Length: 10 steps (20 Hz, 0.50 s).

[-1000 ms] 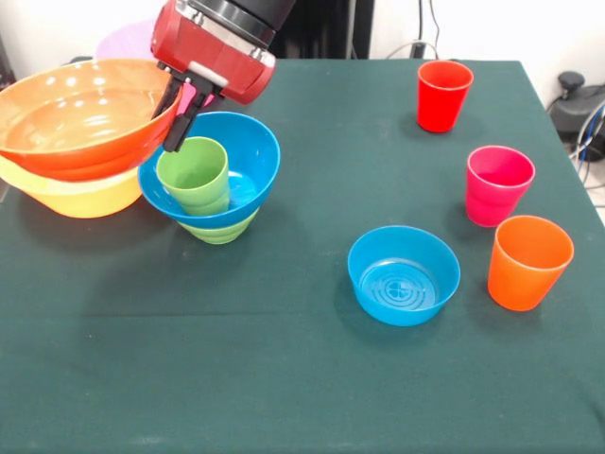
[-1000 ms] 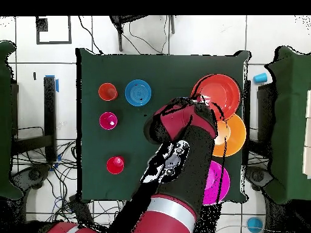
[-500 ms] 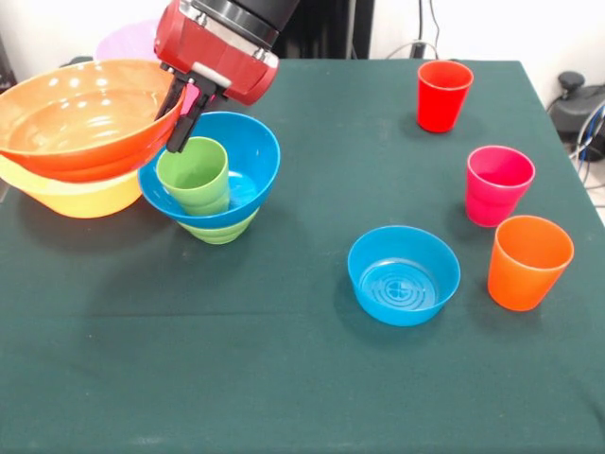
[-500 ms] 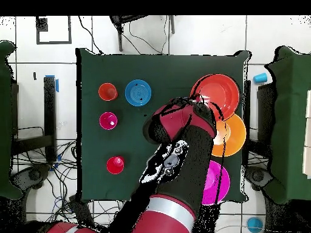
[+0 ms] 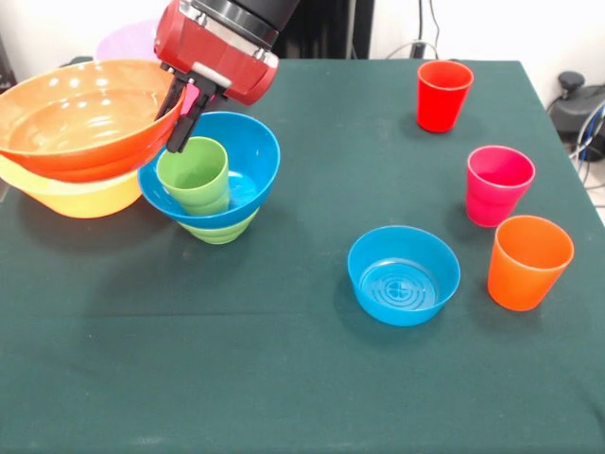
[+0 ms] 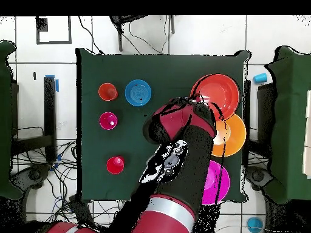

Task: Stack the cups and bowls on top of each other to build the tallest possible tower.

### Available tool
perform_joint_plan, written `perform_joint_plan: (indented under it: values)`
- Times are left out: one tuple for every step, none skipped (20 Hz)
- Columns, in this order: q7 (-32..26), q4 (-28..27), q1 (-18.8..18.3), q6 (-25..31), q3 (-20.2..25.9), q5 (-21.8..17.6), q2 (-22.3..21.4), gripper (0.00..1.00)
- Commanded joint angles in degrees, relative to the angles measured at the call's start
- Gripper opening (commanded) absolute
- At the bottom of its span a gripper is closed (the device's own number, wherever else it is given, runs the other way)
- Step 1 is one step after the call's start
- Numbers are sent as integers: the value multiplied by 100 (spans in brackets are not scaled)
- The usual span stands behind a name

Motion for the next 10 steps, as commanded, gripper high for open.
perform_joint_plan:
  values:
    - [168, 287, 75, -33, 730, -89, 147, 0]
    - [159, 295, 62, -28, 751, -83, 132, 0]
    - [154, 301, 52, -27, 769, -76, 124, 0]
    - [126, 317, 13, -23, 833, -65, 101, 0]
    - [101, 336, -25, -19, 894, -52, 72, 0]
    - [75, 356, -63, -15, 956, -39, 44, 0]
    - [65, 360, -79, -5, 984, -32, 35, 0]
    - [54, 382, -107, -14, 1028, -28, 14, 0]
    - [52, 389, -117, -18, 1045, -30, 6, 0]
    - [29, 405, -148, -10, 1098, -26, -19, 0]
